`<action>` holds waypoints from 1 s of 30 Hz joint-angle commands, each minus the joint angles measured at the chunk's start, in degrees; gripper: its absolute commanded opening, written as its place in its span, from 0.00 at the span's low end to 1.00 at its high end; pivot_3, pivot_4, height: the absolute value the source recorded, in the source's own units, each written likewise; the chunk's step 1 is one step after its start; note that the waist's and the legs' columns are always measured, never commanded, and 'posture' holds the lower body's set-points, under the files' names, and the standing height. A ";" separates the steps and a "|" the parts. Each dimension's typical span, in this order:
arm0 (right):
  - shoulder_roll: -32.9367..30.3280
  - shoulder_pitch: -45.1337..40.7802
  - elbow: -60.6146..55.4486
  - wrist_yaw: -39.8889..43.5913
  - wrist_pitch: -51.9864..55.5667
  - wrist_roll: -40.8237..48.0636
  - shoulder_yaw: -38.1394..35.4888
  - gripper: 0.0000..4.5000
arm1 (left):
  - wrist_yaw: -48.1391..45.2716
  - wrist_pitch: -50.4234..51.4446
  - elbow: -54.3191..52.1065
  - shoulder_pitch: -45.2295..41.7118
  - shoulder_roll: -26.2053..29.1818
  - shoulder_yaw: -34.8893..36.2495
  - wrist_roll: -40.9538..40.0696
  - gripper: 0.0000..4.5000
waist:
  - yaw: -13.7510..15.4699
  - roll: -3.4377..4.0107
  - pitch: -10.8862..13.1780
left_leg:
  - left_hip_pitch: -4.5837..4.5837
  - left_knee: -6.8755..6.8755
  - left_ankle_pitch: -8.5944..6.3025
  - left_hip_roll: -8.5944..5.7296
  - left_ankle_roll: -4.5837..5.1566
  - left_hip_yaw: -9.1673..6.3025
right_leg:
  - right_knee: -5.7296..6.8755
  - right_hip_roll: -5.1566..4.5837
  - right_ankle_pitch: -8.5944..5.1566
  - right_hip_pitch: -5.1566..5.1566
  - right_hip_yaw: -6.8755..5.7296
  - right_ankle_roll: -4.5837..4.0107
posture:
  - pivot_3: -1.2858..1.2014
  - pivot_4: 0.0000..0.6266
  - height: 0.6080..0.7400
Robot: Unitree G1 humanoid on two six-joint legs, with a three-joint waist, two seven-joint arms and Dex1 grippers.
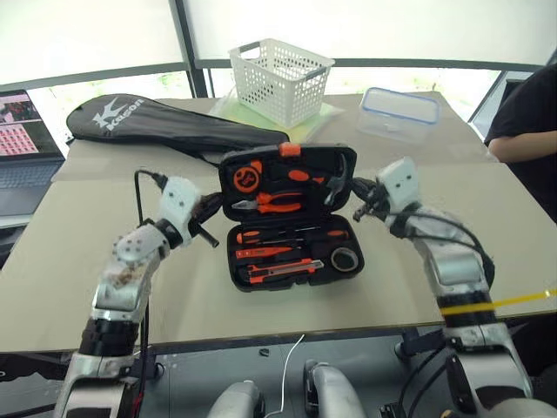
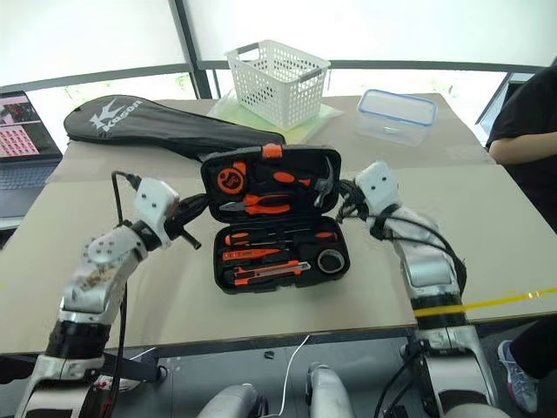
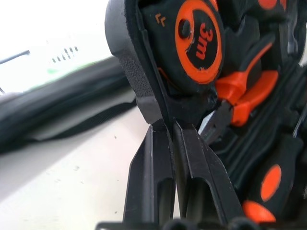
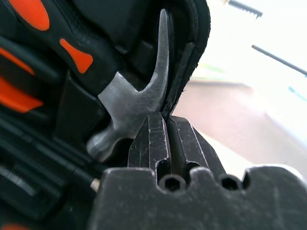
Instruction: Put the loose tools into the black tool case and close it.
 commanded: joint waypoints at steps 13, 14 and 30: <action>-18.57 27.19 -29.44 19.16 14.03 22.43 -15.61 0.36 | -10.03 29.14 -25.26 20.88 14.88 20.84 -28.29 0.49 | 0.02 -0.02 0.03 | 0.68 -0.73 -0.12 0.17 0.23 0.11 | 0.00 0.14 -0.10 0.51 0.64 0.07 | 0.52 0.24 1.00; -21.40 30.35 -31.31 23.43 14.50 24.17 -16.30 0.36 | -15.25 31.98 -23.78 22.52 19.14 22.68 -30.82 0.49 | -0.03 -0.01 0.02 | 0.70 -0.75 -0.12 0.20 0.23 0.09 | 0.00 0.16 -0.14 0.54 0.62 0.07 | 0.52 0.24 1.00; -26.11 27.79 -29.95 34.42 15.23 17.55 0.48 0.00 | -34.15 -7.41 40.99 -31.11 7.43 -13.92 3.05 0.01 | 1.51 -0.16 0.01 | 1.17 -0.64 -0.22 0.00 0.53 0.02 | -0.77 0.04 -0.21 1.44 -0.20 0.34 | 0.52 0.24 1.00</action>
